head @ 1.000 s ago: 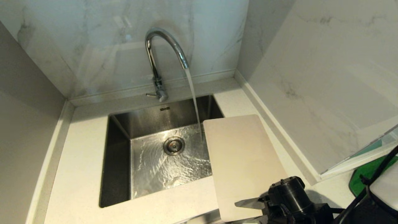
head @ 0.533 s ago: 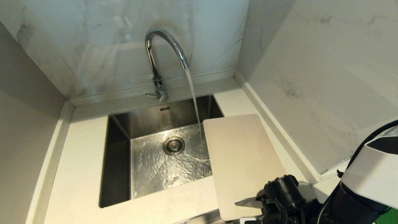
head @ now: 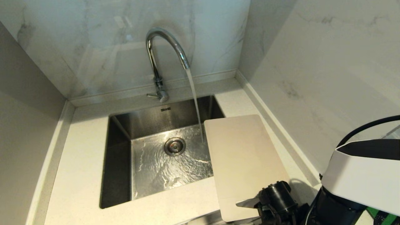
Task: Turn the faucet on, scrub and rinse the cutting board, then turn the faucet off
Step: Pick up the cutting board
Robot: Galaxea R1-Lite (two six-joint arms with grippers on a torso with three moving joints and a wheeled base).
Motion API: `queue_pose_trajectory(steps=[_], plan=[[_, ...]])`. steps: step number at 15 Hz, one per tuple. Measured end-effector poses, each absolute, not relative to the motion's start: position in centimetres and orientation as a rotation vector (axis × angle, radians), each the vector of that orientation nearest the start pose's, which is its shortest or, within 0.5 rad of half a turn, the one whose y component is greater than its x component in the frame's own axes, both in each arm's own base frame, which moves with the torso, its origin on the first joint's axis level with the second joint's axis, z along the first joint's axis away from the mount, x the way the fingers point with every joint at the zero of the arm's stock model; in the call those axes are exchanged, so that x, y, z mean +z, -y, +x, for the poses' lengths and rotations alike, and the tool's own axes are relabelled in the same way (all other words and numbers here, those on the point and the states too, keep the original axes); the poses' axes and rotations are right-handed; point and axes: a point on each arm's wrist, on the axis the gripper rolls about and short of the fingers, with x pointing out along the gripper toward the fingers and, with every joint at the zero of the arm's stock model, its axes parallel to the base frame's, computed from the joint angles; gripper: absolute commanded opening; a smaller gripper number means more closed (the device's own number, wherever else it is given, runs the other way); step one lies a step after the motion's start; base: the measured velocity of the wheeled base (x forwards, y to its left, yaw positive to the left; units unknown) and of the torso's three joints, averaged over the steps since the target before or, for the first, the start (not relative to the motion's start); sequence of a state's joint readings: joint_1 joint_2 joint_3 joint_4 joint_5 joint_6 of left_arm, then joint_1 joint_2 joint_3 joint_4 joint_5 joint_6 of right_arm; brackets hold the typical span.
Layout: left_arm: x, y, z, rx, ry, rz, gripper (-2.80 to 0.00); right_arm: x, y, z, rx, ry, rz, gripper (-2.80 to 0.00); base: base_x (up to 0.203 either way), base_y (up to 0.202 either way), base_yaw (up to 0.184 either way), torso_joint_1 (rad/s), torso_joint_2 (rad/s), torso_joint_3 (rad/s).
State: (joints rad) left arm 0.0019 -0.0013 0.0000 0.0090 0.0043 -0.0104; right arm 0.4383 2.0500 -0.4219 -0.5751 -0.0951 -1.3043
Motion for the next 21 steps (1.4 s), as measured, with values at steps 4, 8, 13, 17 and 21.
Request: queue_pose_trajectory(steps=[4,8,13,17,21], plan=[[7.5,0.0,-2.3,0.005,-0.008,-0.010,-2.80,-0.7,-10.8,23.3,0.963,-0.697,-1.447,-2.80,0.000,0.000,0.000,0.000,0.00,0.000],[7.5,0.0,-2.3,0.006,-0.008,-0.010,-2.80,-0.7,-10.8,23.3,0.959,-0.702,-1.450,-2.80,0.000,0.000,0.000,0.000,0.00,0.000],[7.5,0.0,-2.3,0.005,-0.008,-0.010,-2.80,-0.5,-10.8,23.2,0.957,-0.697,-1.450,-2.80,0.000,0.000,0.000,0.000,0.00,0.000],[7.5,0.0,-2.3,0.005,-0.008,-0.010,-2.80,-0.1,-10.7,23.0,0.941,-0.696,-1.456,-2.80,0.000,0.000,0.000,0.000,0.00,0.000],[7.5,0.0,-2.3,0.006,-0.008,-0.011,-2.80,0.8,-10.6,22.6,0.905,-0.680,-1.466,-2.80,0.000,0.000,0.000,0.000,0.00,0.000]])
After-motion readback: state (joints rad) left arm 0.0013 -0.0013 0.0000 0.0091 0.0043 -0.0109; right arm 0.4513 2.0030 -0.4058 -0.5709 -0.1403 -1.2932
